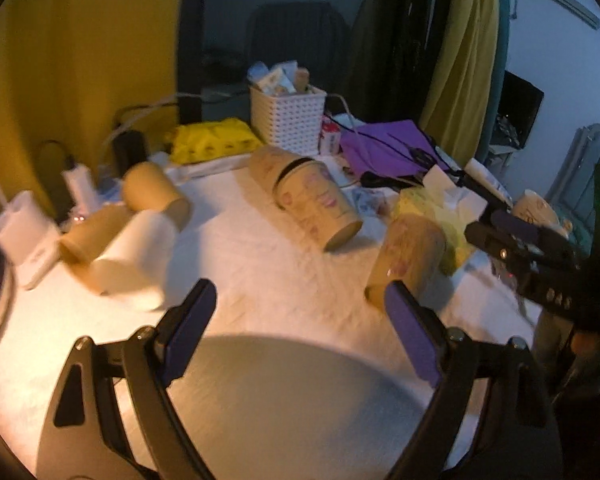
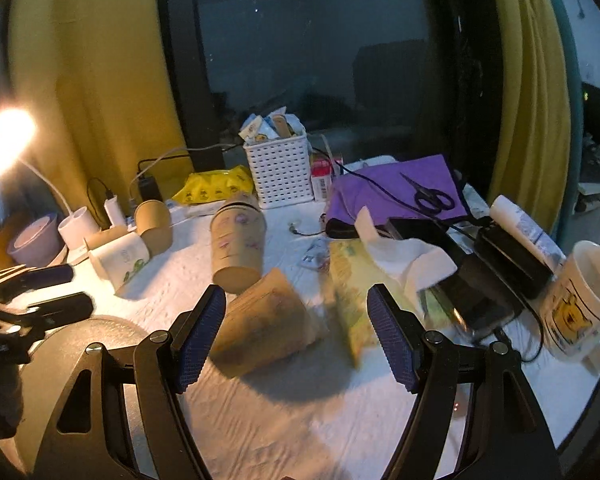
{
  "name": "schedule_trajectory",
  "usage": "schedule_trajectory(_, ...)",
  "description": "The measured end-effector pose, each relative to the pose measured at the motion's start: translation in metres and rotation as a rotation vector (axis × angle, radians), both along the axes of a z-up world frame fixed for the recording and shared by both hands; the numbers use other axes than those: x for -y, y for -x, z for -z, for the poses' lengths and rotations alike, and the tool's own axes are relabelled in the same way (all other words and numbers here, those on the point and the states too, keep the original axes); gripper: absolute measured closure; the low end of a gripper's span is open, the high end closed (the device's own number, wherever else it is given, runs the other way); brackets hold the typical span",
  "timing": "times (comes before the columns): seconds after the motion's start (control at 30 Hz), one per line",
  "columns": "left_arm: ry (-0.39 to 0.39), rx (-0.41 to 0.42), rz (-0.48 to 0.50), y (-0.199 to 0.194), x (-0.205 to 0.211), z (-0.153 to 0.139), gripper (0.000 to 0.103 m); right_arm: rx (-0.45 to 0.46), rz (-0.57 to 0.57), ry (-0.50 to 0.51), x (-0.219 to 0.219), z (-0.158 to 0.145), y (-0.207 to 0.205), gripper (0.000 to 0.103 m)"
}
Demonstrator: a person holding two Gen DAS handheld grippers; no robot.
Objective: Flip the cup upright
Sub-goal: 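Reach the right gripper to the tipped flower-print paper cup and grasp it, then lift the cup with the right gripper and carry it over the mat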
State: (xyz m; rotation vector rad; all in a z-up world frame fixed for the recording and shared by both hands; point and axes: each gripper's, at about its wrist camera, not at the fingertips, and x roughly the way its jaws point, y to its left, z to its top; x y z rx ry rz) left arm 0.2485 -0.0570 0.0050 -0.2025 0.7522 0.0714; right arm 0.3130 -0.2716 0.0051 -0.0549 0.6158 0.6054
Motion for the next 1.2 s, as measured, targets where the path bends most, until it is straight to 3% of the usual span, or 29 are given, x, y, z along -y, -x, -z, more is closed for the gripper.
schedule_trajectory(0.27, 0.091, -0.077, -0.006, -0.086, -0.003, 0.014, 0.016, -0.079, 0.024, 0.008, 0.002, 0.004, -0.049, 0.027)
schedule_trajectory(0.53, 0.153, -0.138, -0.025, -0.128, -0.009, 0.040, 0.016, -0.112, 0.035, 0.026, -0.005, 0.011, -0.082, 0.027)
schedule_trajectory(0.77, 0.181, -0.186, 0.000, -0.147, -0.007, 0.056, 0.017, -0.124, 0.055, 0.012, -0.003, 0.016, -0.090, 0.027)
schedule_trajectory(0.9, 0.187, -0.207, 0.010, -0.157, -0.005, 0.061, 0.031, -0.127, 0.061, 0.016, -0.002, 0.016, -0.087, 0.027)
schedule_trajectory(1.2, 0.189, -0.185, 0.036, -0.147, -0.002, 0.054, 0.037, -0.116, 0.083, 0.020, 0.005, 0.006, -0.067, 0.027)
